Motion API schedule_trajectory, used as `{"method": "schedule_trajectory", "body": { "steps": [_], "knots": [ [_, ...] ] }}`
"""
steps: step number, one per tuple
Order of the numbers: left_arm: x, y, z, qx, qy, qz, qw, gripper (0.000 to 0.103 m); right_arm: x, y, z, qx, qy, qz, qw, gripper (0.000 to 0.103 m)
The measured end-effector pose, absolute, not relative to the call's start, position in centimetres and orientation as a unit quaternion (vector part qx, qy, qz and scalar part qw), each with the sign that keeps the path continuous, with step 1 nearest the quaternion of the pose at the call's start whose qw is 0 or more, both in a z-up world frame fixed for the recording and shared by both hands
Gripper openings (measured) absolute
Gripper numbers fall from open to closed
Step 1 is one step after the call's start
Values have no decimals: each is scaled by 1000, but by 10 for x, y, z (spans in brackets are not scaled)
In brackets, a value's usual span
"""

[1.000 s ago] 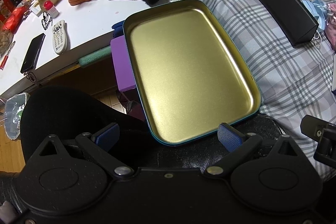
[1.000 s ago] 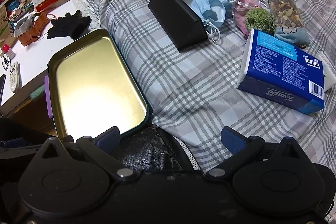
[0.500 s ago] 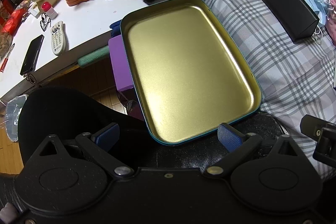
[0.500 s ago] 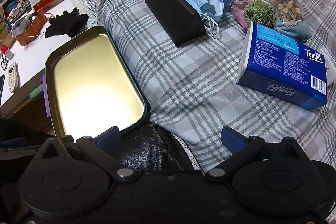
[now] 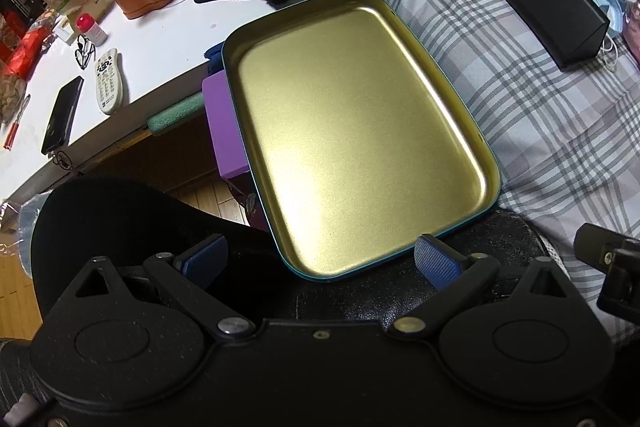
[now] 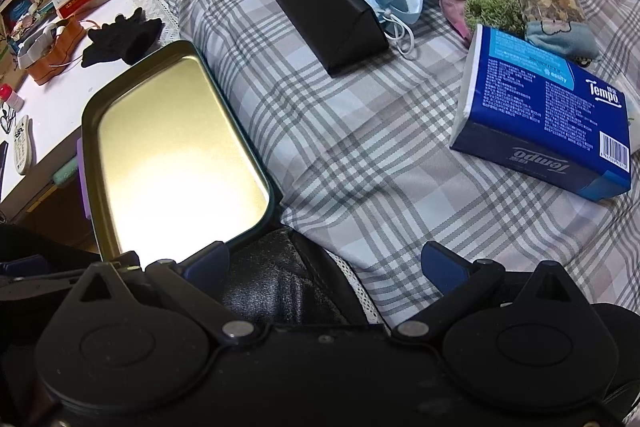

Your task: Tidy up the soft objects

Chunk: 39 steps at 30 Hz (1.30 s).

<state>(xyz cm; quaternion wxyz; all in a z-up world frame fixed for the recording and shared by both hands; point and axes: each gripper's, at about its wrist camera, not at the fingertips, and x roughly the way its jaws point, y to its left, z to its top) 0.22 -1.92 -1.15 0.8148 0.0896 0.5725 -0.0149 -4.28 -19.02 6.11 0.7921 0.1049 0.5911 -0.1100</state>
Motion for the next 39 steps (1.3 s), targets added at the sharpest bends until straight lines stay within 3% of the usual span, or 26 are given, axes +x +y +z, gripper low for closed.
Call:
{"method": "schedule_trajectory", "body": {
  "steps": [19, 30, 39],
  "knots": [
    [13, -47, -16, 123, 572, -25, 811, 95, -39, -220, 50, 140, 605, -119, 775, 103],
    [22, -100, 22, 151, 503, -104, 845, 94, -62, -281, 125, 117, 459, -238, 848, 103],
    [29, -151, 45, 155, 473, -173, 850, 94, -90, -387, 129, 240, 398, -321, 825, 102]
  ]
}}
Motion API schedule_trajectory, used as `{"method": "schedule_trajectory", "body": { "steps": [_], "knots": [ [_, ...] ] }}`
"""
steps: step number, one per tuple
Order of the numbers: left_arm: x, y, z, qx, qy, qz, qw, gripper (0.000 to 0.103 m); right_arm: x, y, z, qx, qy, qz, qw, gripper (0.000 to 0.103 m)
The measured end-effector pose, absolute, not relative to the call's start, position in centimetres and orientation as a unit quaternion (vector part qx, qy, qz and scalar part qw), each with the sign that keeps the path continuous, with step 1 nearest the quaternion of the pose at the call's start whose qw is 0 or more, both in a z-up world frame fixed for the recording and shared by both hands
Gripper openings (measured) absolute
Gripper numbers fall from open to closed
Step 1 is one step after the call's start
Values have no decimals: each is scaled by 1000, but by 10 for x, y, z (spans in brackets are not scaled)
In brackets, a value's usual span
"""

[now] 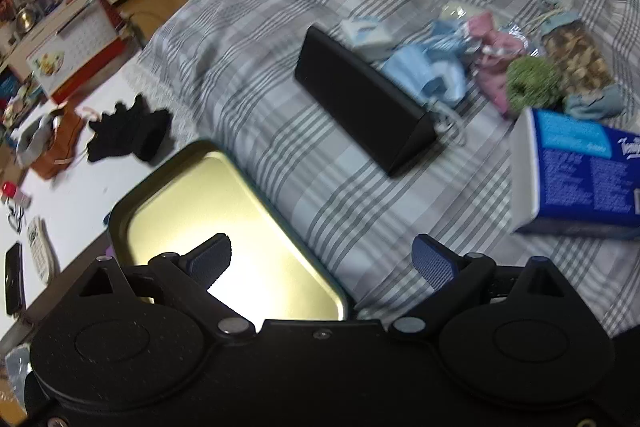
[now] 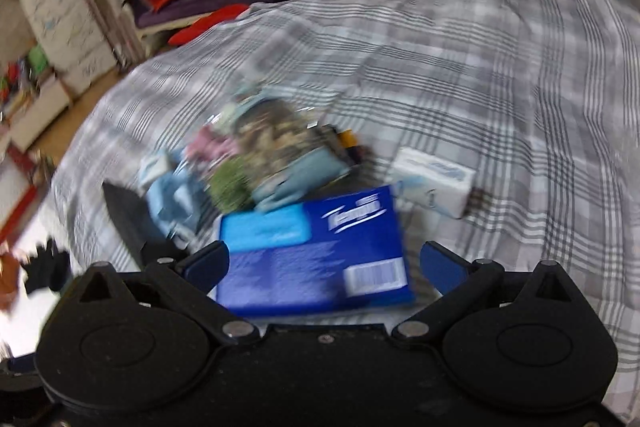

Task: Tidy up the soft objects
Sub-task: 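Grasp the dried-flower sachet with the left tool while the right tool grasps the white tissue pack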

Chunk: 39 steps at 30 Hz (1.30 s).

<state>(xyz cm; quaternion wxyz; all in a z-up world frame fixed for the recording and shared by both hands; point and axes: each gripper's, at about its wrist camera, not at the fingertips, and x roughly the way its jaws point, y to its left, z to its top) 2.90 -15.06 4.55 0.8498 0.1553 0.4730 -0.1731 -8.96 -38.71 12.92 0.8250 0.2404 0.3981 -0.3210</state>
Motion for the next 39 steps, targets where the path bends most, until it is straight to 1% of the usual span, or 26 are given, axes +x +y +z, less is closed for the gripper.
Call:
{"method": "schedule_trajectory", "body": {
  "steps": [1, 3, 9, 14, 18, 25, 28, 30, 31, 34, 36, 37, 39],
  "knots": [
    [29, -156, 49, 156, 468, -179, 851, 94, -92, -396, 128, 241, 400, -331, 820, 101],
    [33, -172, 56, 158, 462, -192, 851, 94, -96, -412, 123, 241, 402, -347, 812, 94],
    [46, -233, 76, 166, 466, -264, 828, 94, -104, -442, 105, 255, 405, -380, 792, 89],
    [60, -281, 83, 152, 483, -295, 810, 94, -94, -461, 88, 270, 401, -398, 780, 89],
    [72, -301, 84, 133, 498, -309, 799, 94, -81, -476, 72, 287, 387, -411, 774, 89],
    [74, -329, 83, 132, 490, -305, 806, 95, -70, -484, 48, 287, 370, -455, 757, 89],
    [73, -339, 77, 136, 492, -309, 802, 95, -76, -484, 42, 304, 352, -451, 762, 83],
    [73, -345, 74, 135, 493, -313, 800, 95, -76, -485, 42, 295, 349, -451, 766, 61],
    [73, -348, 73, 135, 494, -314, 800, 95, -75, -485, 40, 282, 352, -461, 764, 59],
    [72, -357, 68, 136, 496, -317, 797, 96, -75, -487, 33, 279, 366, -466, 756, 55],
    [73, -363, 64, 140, 497, -314, 797, 97, -78, -489, 32, 287, 363, -465, 755, 54],
    [72, -367, 62, 144, 498, -312, 796, 97, -79, -489, 32, 286, 361, -467, 755, 54],
    [73, -373, 57, 151, 501, -309, 794, 97, -80, -488, 31, 283, 360, -471, 754, 60]
  ]
}}
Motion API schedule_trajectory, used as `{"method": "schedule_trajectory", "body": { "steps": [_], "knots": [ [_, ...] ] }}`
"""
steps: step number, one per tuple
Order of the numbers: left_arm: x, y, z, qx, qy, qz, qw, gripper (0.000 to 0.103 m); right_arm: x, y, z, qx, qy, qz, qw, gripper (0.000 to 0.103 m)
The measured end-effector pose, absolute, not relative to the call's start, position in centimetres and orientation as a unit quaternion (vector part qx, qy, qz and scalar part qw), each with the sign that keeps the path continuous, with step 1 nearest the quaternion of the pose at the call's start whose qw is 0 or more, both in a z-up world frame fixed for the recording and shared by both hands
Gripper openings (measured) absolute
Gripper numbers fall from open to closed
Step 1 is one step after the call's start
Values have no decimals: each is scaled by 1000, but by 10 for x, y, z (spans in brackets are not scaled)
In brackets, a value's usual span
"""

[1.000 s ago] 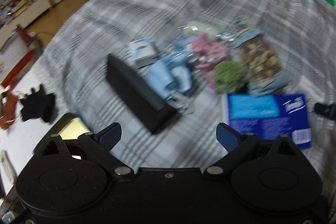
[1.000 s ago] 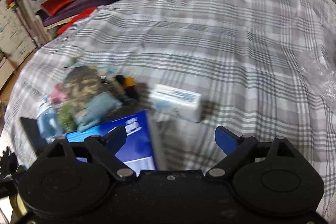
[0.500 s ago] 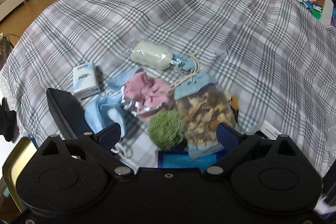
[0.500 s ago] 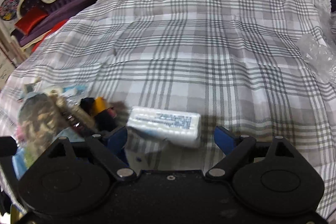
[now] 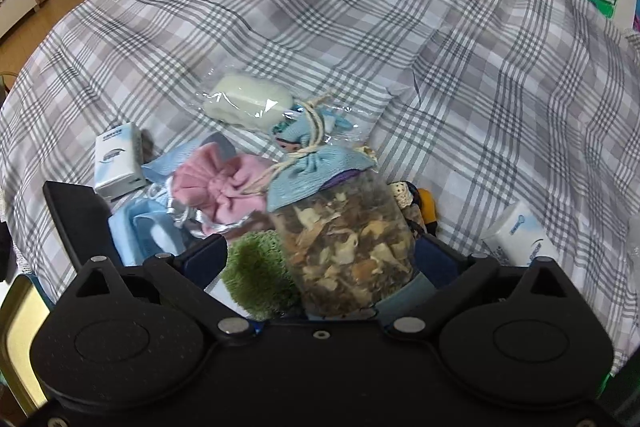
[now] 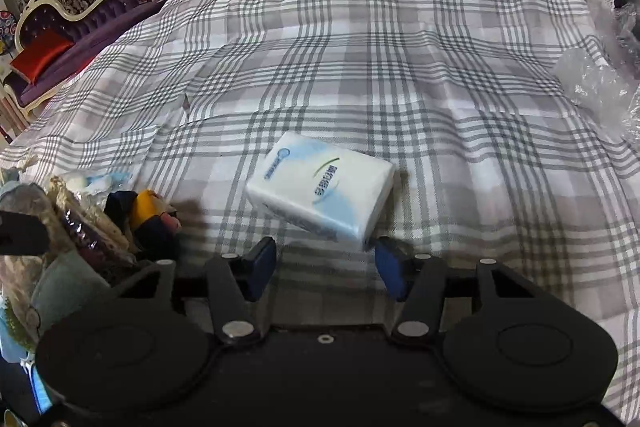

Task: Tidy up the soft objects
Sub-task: 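Grasp the dried-flower sachet with the left tool while the right tool grasps the white tissue pack, then carry the sachet and tissue pack in both tools over to the gold tray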

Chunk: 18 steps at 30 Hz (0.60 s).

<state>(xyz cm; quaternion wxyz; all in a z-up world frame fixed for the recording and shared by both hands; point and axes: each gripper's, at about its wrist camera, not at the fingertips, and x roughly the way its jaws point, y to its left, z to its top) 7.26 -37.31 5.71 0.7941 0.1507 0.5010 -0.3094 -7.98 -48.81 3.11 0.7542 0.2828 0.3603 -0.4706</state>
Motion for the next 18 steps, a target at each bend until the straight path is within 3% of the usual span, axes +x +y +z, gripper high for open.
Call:
{"method": "schedule_trajectory", "body": {
  "steps": [6, 8, 9, 10, 14, 18],
  "knots": [
    [73, -387, 47, 165, 511, -309, 785, 94, -81, -491, 29, 284, 352, -482, 751, 72],
    [71, -389, 50, 161, 506, -324, 783, 76, -81, -492, 30, 286, 349, -484, 750, 72],
    [72, -389, 52, 156, 506, -334, 780, 58, -82, -492, 30, 289, 347, -484, 749, 72],
    [73, -390, 54, 152, 508, -343, 775, 52, -82, -493, 31, 290, 345, -484, 750, 72],
    [84, -386, 69, 123, 514, -358, 770, 48, -86, -494, 34, 294, 325, -490, 754, 75],
    [86, -376, 84, 113, 495, -360, 783, 48, -85, -500, 38, 297, 301, -497, 758, 92]
  ]
}}
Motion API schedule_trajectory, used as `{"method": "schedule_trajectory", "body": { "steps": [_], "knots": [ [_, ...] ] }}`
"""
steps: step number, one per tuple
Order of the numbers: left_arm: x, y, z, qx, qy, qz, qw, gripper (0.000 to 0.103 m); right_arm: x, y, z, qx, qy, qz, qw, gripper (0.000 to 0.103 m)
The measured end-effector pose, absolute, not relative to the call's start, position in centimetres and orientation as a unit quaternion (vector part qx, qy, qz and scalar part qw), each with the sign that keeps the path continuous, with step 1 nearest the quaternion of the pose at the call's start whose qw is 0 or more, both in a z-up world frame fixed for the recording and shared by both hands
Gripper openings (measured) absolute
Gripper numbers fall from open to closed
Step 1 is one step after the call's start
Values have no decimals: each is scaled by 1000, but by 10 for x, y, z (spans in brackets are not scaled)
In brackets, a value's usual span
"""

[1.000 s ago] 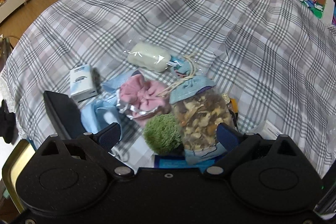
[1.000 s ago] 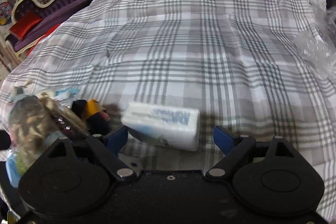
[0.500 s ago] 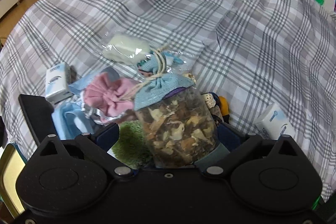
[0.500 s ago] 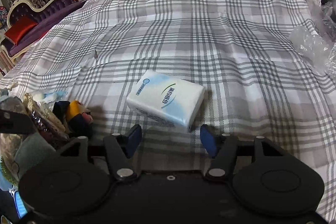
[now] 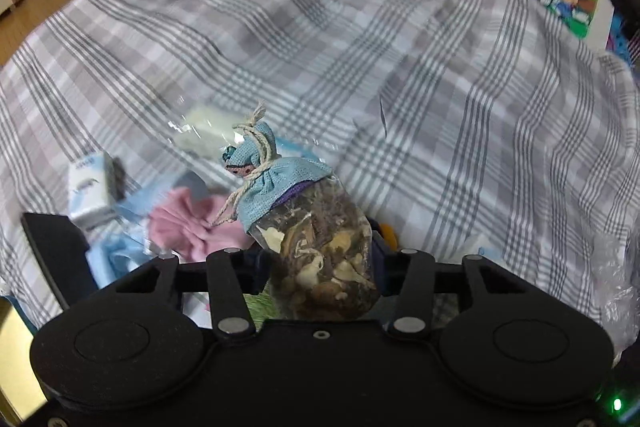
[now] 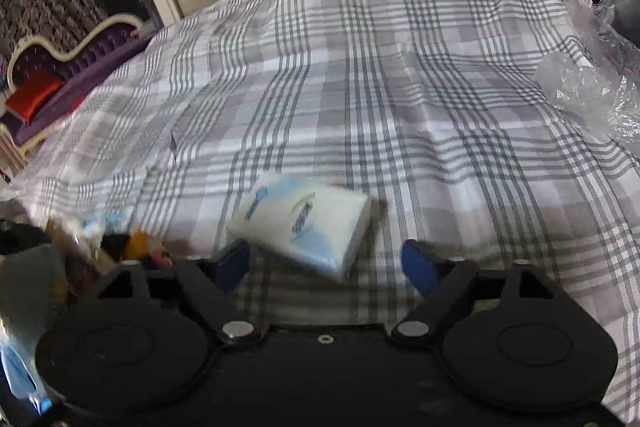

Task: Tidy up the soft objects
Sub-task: 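Carry the sachet and tissue pack in both tools over to the gold tray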

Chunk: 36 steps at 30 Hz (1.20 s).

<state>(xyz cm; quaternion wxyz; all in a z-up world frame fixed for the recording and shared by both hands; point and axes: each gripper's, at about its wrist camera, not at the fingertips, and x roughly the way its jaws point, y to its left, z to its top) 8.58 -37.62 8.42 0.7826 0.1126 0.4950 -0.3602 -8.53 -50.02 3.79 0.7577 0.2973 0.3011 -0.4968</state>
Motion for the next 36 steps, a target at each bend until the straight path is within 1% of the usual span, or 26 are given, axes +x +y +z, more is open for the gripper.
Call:
{"method": "schedule_trajectory", "body": {
  "steps": [1, 3, 11, 12, 13, 14, 15, 16, 18, 20, 23, 25, 27, 29, 31, 33, 36],
  "knots": [
    [86, -372, 87, 109, 494, -364, 782, 48, -84, -502, 38, 295, 299, -500, 757, 93],
    [85, -364, 92, 106, 495, -374, 777, 48, -81, -504, 35, 292, 304, -504, 754, 103],
    [62, -318, 94, 107, 497, -389, 768, 48, -74, -513, 31, 303, 317, -482, 759, 103],
    [59, -312, 93, 107, 500, -389, 767, 48, -74, -514, 29, 304, 322, -486, 753, 101],
    [56, -306, 92, 108, 502, -388, 765, 48, -74, -516, 27, 308, 329, -487, 748, 98],
    [53, -301, 92, 109, 505, -387, 764, 48, -75, -518, 25, 315, 334, -484, 745, 84],
    [50, -296, 91, 110, 507, -386, 763, 48, -76, -519, 24, 314, 336, -490, 740, 75],
    [47, -292, 90, 110, 509, -386, 762, 48, -77, -518, 25, 307, 337, -496, 739, 72],
    [41, -283, 89, 113, 514, -383, 759, 48, -81, -517, 25, 301, 343, -501, 736, 60],
    [35, -274, 88, 118, 517, -381, 757, 48, -91, -514, 28, 310, 343, -505, 729, 59],
    [27, -262, 83, 119, 525, -378, 753, 48, -111, -512, 33, 328, 348, -498, 723, 60],
    [22, -256, 78, 119, 535, -378, 746, 47, -123, -510, 39, 332, 351, -489, 726, 64],
    [18, -252, 72, 121, 545, -384, 735, 48, -130, -512, 46, 325, 350, -465, 746, 83],
    [13, -249, 67, 121, 555, -387, 726, 48, -127, -514, 52, 293, 351, -449, 768, 90],
    [8, -246, 62, 121, 561, -391, 719, 48, -116, -518, 54, 243, 366, -430, 789, 100],
    [3, -242, 57, 119, 568, -391, 714, 48, -100, -523, 48, 198, 388, -415, 798, 102],
    [-4, -234, 52, 114, 577, -390, 709, 48, -77, -531, 31, 149, 429, -404, 794, 101]
  ]
}}
